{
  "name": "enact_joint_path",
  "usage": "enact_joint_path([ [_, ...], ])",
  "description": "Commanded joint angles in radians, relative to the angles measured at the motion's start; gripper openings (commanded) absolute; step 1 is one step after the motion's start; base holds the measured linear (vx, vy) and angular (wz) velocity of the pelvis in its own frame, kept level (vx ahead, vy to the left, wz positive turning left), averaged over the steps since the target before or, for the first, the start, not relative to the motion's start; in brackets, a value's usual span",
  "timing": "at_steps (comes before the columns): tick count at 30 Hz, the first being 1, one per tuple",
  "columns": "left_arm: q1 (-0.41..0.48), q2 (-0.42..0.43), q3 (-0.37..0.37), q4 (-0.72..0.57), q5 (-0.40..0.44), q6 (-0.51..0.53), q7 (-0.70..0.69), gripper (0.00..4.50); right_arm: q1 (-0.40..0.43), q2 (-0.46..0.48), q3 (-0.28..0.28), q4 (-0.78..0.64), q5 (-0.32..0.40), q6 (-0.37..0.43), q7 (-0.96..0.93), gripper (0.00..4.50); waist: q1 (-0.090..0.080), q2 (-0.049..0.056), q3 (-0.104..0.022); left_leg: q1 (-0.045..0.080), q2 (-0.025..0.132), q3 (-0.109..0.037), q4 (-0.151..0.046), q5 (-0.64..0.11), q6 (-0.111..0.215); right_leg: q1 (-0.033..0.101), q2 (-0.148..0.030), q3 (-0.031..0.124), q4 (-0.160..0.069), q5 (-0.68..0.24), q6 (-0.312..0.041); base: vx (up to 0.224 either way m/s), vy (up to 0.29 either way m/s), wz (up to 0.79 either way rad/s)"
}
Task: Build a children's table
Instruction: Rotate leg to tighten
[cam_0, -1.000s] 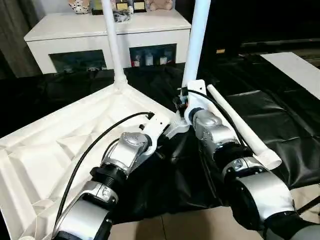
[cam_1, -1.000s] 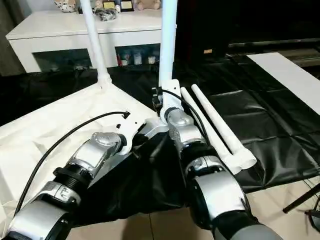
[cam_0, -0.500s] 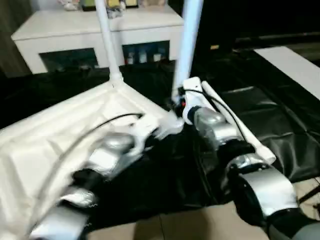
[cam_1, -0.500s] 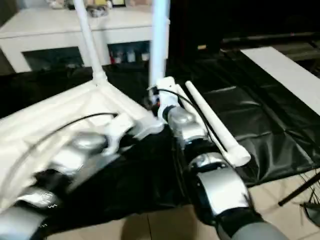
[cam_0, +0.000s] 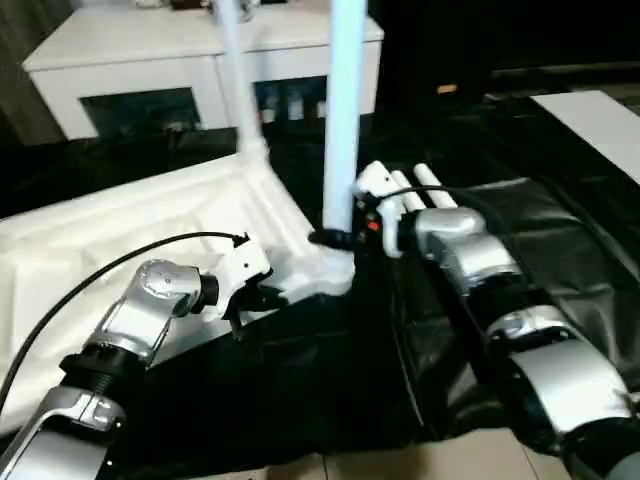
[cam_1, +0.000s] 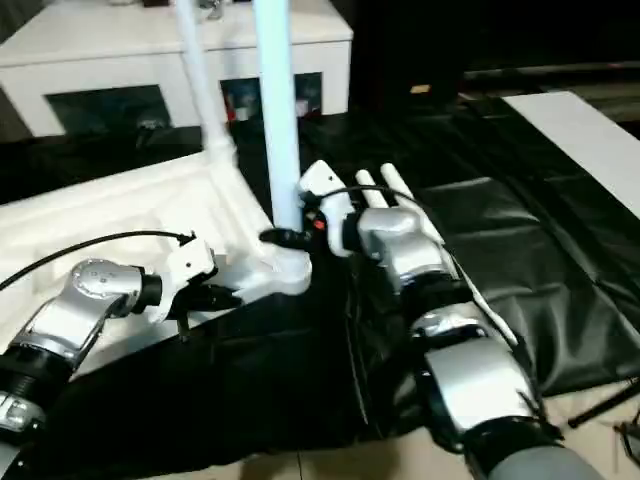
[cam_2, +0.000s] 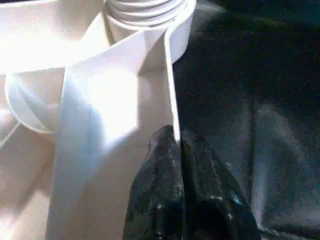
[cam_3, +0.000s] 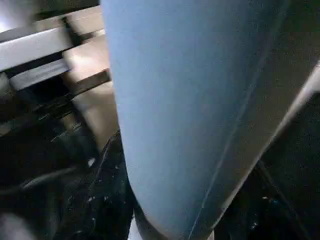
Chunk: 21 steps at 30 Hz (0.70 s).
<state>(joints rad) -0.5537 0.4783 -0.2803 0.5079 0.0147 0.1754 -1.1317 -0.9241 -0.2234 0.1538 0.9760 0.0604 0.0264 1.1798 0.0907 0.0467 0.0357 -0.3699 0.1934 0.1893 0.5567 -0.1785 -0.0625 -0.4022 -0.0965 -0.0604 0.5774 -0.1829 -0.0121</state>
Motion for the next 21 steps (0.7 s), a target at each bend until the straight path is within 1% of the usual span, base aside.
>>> enact_joint_path([
  [1, -0.006, 0.002, -0.058, -0.074, -0.027, -0.044, -0.144, 0.00, 0.089, -0.065, 0.076, 0.077, -0.082, 0.019, 0.088, 1.81, -0.003, 0.004, -0.060, 0.020, 0.037, 0.000, -0.049, -0.158, 0.083, 0.042, -0.043, 0.030, -0.028, 0.068, -0.291, 0.000, 0.000, 0.00],
  [2, -0.007, 0.002, -0.059, -0.075, -0.027, -0.044, -0.145, 0.00, 0.089, -0.067, 0.077, 0.077, -0.084, 0.017, 0.092, 1.81, -0.001, 0.004, -0.060, 0.019, 0.038, 0.001, -0.049, -0.155, 0.086, 0.043, -0.043, 0.030, -0.028, 0.069, -0.291, 0.000, 0.000, 0.00],
  [3, -0.008, 0.003, -0.064, -0.077, -0.024, -0.044, -0.148, 0.00, 0.090, -0.073, 0.084, 0.078, -0.092, 0.006, 0.106, 1.81, -0.001, 0.004, -0.059, 0.018, 0.039, 0.000, -0.051, -0.162, 0.084, 0.044, -0.044, 0.029, -0.029, 0.052, -0.290, 0.000, 0.000, 0.00],
  [4, -0.010, 0.003, -0.066, -0.080, -0.022, -0.042, -0.151, 0.00, 0.091, -0.081, 0.094, 0.077, -0.102, -0.010, 0.118, 1.81, -0.001, 0.002, -0.059, 0.018, 0.040, -0.001, -0.052, -0.178, 0.075, 0.046, -0.045, 0.029, -0.030, 0.020, -0.286, 0.000, 0.000, 0.00],
  [5, -0.012, 0.000, -0.074, -0.090, -0.027, -0.033, -0.165, 0.00, 0.092, -0.094, 0.104, 0.085, -0.115, -0.041, 0.124, 1.81, -0.002, -0.008, -0.056, 0.019, 0.041, -0.001, -0.055, -0.200, 0.068, 0.046, -0.045, 0.029, -0.034, -0.021, -0.280, 0.000, 0.000, 0.00],
  [6, -0.012, 0.000, -0.074, -0.090, -0.027, -0.033, -0.165, 0.00, 0.092, -0.094, 0.104, 0.085, -0.115, -0.041, 0.124, 1.81, 0.000, -0.005, -0.057, 0.020, 0.041, -0.002, -0.055, -0.207, 0.063, 0.046, -0.047, 0.030, -0.033, -0.040, -0.278, 0.000, 0.000, 0.00],
  [7, -0.013, 0.002, -0.079, -0.095, -0.027, -0.030, -0.175, 0.00, 0.092, -0.098, 0.105, 0.086, -0.116, -0.052, 0.131, 1.81, -0.001, -0.003, -0.054, 0.021, 0.042, -0.002, -0.057, -0.229, 0.053, 0.044, -0.047, 0.031, -0.037, -0.081, -0.272, 0.000, 0.000, 0.00],
  [8, -0.013, 0.004, -0.081, -0.096, -0.027, -0.030, -0.182, 0.00, 0.094, -0.099, 0.104, 0.086, -0.114, -0.062, 0.136, 1.81, -0.001, -0.001, -0.054, 0.021, 0.042, -0.003, -0.059, -0.239, 0.048, 0.044, -0.047, 0.031, -0.038, -0.096, -0.269, 0.000, 0.000, 0.00],
  [9, -0.014, 0.006, -0.081, -0.092, -0.026, -0.034, -0.185, 0.00, 0.096, -0.099, 0.102, 0.087, -0.112, -0.065, 0.139, 1.81, -0.003, -0.002, -0.053, 0.022, 0.043, -0.003, -0.061, -0.260, 0.037, 0.043, -0.047, 0.032, -0.041, -0.124, -0.262, 0.000, 0.000, 0.00],
  [10, -0.014, 0.008, -0.082, -0.087, -0.024, -0.039, -0.188, 0.00, 0.099, -0.098, 0.100, 0.089, -0.108, -0.069, 0.143, 1.81, -0.004, -0.003, -0.054, 0.023, 0.043, -0.003, -0.061, -0.265, 0.031, 0.043, -0.046, 0.032, -0.042, -0.132, -0.258, 0.000, 0.000, 0.00],
  [12, -0.019, 0.017, -0.092, -0.064, -0.005, -0.062, -0.184, 0.00, 0.112, -0.096, 0.093, 0.095, -0.102, -0.079, 0.130, 1.81, -0.003, -0.008, -0.054, 0.023, 0.043, -0.003, -0.060, -0.261, 0.031, 0.043, -0.046, 0.033, -0.040, -0.137, -0.254, 0.000, 0.000, 0.00],
  [13, -0.020, 0.018, -0.093, -0.062, -0.003, -0.064, -0.183, 0.00, 0.113, -0.095, 0.092, 0.096, -0.102, -0.079, 0.128, 1.81, -0.004, -0.009, -0.055, 0.022, 0.043, -0.003, -0.060, -0.253, 0.032, 0.043, -0.047, 0.033, -0.040, -0.133, -0.252, 0.000, 0.000, 0.00],
  [15, -0.020, 0.020, -0.095, -0.056, 0.003, -0.070, -0.180, 0.00, 0.121, -0.091, 0.092, 0.096, -0.105, -0.080, 0.107, 1.81, -0.004, -0.008, -0.058, 0.024, 0.042, -0.002, -0.057, -0.232, 0.033, 0.042, -0.043, 0.032, -0.037, -0.097, -0.255, 0.000, 0.000, 0.00],
  [16, -0.021, 0.020, -0.096, -0.051, 0.007, -0.071, -0.175, 0.00, 0.126, -0.088, 0.090, 0.099, -0.109, -0.082, 0.085, 1.81, -0.005, -0.003, -0.058, 0.023, 0.042, -0.002, -0.057, -0.228, 0.033, 0.042, -0.043, 0.032, -0.036, -0.086, -0.257, 0.000, 0.000, 0.00],
  [17, -0.021, 0.016, -0.097, -0.032, 0.022, -0.075, -0.148, 0.00, 0.129, -0.067, 0.074, 0.122, -0.119, -0.072, -0.046, 1.81, -0.007, -0.006, -0.058, 0.024, 0.041, -0.001, -0.057, -0.232, 0.032, 0.043, -0.042, 0.031, -0.036, -0.079, -0.258, 0.000, 0.000, 0.00],
  [18, -0.021, 0.014, -0.100, -0.021, 0.034, -0.071, -0.127, 0.00, 0.126, -0.049, 0.054, 0.141, -0.117, -0.053, -0.147, 1.81, -0.009, -0.006, -0.054, 0.022, 0.040, -0.001, -0.059, -0.241, 0.026, 0.042, -0.042, 0.032, -0.039, -0.098, -0.255, 0.000, 0.000, 0.00],
  [19, -0.022, 0.012, -0.103, -0.014, 0.043, -0.068, -0.114, 0.00, 0.124, -0.038, 0.040, 0.153, -0.115, -0.040, -0.213, 1.81, -0.013, -0.004, -0.050, 0.022, 0.040, -0.003, -0.066, -0.285, 0.006, 0.039, -0.045, 0.034, -0.046, -0.165, -0.240, 0.000, 0.000, 0.00],
  [20, -0.022, 0.012, -0.103, -0.014, 0.043, -0.068, -0.114, 0.00, 0.124, -0.038, 0.040, 0.153, -0.115, -0.040, -0.213, 1.81, -0.016, -0.003, -0.045, 0.024, 0.040, -0.004, -0.069, -0.325, -0.009, 0.038, -0.045, 0.034, -0.051, -0.222, -0.228, 0.000, 0.000, 0.00],
  [21, -0.022, 0.005, -0.099, -0.010, 0.048, -0.052, -0.088, 0.00, 0.120, -0.023, 0.024, 0.165, -0.110, -0.007, -0.288, 1.81, -0.019, -0.003, -0.040, 0.027, 0.040, -0.007, -0.074, -0.377, -0.024, 0.037, -0.046, 0.033, -0.057, -0.294, -0.211, 0.000, 0.000, 0.00],
])
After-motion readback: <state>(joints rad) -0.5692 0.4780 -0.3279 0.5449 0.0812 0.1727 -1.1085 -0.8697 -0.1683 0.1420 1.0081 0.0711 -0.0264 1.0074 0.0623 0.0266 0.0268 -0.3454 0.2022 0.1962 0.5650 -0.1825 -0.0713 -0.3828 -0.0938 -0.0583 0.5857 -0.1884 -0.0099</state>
